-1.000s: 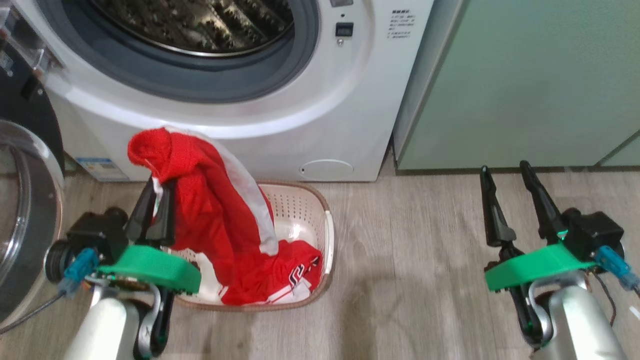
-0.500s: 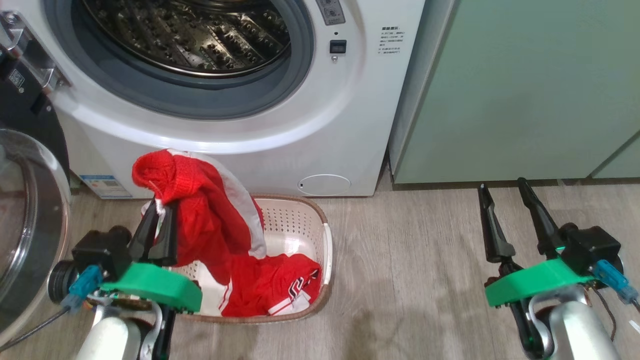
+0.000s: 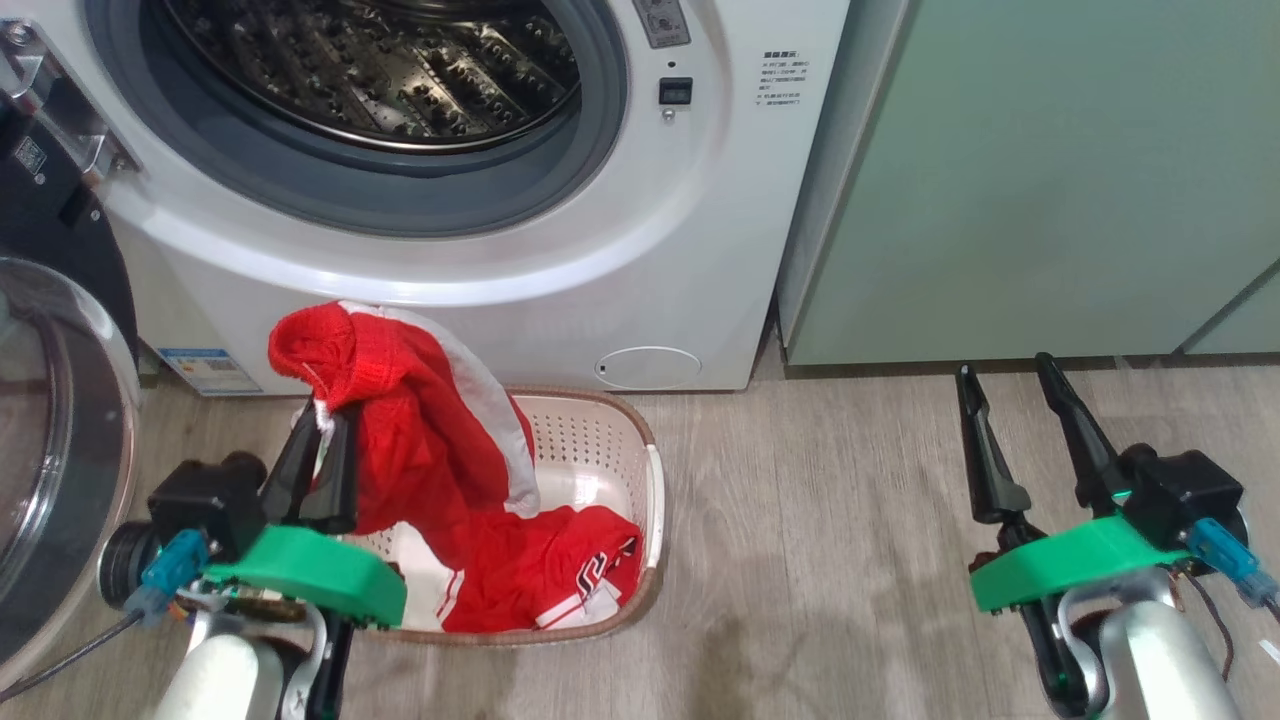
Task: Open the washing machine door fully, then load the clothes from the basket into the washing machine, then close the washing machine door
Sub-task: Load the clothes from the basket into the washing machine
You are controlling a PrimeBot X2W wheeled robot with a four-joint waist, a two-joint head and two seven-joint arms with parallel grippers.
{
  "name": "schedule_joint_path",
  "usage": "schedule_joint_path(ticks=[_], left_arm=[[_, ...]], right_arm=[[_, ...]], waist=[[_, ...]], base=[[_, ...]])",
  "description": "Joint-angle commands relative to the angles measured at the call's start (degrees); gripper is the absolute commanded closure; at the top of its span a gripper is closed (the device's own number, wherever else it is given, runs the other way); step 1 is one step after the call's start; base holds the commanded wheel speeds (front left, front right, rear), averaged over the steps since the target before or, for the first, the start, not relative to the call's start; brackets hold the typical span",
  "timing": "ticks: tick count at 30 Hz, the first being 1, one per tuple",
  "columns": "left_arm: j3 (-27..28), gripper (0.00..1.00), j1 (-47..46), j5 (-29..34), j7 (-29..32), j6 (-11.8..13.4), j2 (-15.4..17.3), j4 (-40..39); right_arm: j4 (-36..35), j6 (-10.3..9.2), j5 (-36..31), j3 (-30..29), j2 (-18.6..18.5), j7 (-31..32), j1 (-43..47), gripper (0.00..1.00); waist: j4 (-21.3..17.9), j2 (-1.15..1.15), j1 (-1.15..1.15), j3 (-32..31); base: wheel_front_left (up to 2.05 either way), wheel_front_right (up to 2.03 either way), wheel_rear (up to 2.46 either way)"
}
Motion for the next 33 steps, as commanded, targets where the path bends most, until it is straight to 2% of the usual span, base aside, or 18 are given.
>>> schedule_joint_path(ticks=[1,11,19,27,28,33], left_arm=[[2.07,1.00,-2.56,-0.32,-0.11,0.45,1.49,-1.76],[1.79,1.00,-3.91,-0.43,0.10,0.45,1.82,-1.74],[2.03,1.00,-8.72,-1.50,2.17,-0.67,2.86,0.09],[3.79,1.00,-24.57,-5.06,9.16,-3.60,5.09,10.69],[4.35,1.00,-29.24,-5.93,11.83,-4.13,6.06,14.27],[5.45,1.00,-40.12,-8.07,18.90,-5.92,9.19,22.90]], right_arm=[[-2.00,0.00,0.00,1.34,0.11,-0.01,-0.99,0.00],[-2.26,0.00,0.18,1.45,0.11,-0.19,-1.41,0.00],[-3.40,0.00,0.64,2.95,0.11,-0.53,-3.23,0.00],[-4.49,0.00,2.62,5.05,0.11,-1.14,-6.83,0.00],[-4.51,0.00,3.29,5.65,0.11,-1.26,-7.95,0.00],[-5.40,0.00,5.20,6.59,0.11,-1.36,-10.54,0.00]], waist=[[-0.02,0.00,0.00,0.04],[-0.26,0.00,0.00,1.07],[-2.41,0.00,0.00,4.72],[-6.32,0.00,0.00,13.89],[-7.55,0.00,0.00,16.50],[-10.45,0.00,0.00,21.88]], base=[[0.00,0.00,0.00],[0.00,0.00,0.00],[0.00,0.00,0.00],[0.00,0.00,0.00],[0.00,0.00,0.00],[0.00,0.00,0.00]])
